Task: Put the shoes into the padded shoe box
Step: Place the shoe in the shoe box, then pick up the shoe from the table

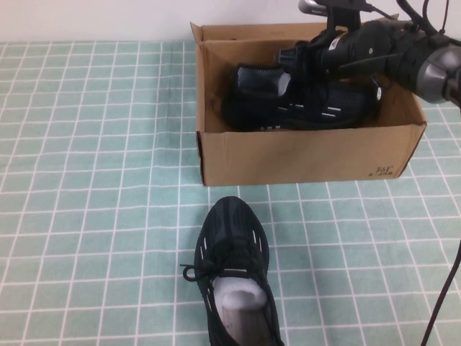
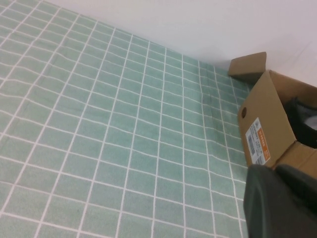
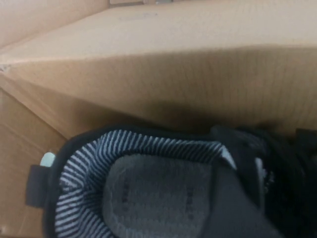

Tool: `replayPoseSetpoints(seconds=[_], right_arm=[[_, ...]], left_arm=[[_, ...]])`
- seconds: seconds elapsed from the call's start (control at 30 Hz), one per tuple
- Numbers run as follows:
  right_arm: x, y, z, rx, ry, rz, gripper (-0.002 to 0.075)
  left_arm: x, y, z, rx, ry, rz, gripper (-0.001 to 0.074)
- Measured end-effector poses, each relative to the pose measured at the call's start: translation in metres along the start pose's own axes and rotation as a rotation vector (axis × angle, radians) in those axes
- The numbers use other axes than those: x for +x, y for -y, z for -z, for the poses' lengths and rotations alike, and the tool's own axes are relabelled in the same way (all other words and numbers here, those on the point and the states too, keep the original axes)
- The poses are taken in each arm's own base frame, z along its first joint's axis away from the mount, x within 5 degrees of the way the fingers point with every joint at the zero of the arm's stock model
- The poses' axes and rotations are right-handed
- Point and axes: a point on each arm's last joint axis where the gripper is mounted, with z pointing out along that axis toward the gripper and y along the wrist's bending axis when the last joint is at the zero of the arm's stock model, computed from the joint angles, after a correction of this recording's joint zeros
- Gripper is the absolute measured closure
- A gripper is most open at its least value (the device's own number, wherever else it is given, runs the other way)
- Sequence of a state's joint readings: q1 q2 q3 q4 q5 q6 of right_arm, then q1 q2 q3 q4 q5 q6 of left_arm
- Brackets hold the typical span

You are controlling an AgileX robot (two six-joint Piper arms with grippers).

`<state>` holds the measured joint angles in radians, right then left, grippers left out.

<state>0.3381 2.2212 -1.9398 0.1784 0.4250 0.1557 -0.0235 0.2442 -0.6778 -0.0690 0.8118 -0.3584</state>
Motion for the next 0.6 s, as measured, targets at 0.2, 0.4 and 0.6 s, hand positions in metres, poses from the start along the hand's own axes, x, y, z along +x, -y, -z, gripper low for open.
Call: replayPoseSetpoints(seconds=[0.2,0.4,0.6], right_arm=[[-0.019,-0.010,0.029,-0.015,0.030,0.038,0.0344],[-0.047,-0.027,0.082,-0.041,0.096,0.149,0.0347],[-0.069,-0.043,0.142,-0.061,0.151,0.260,0.0568]], left_arm=[[0.000,0.000,0.000,-0.002,-0.005,-0.135,0.0739],[0.002,0.003,0.000,0.039,-0.023,-0.343,0.0739],[0.008,0.013,-0.015,0.166,-0.144,-0.542,0.0739]])
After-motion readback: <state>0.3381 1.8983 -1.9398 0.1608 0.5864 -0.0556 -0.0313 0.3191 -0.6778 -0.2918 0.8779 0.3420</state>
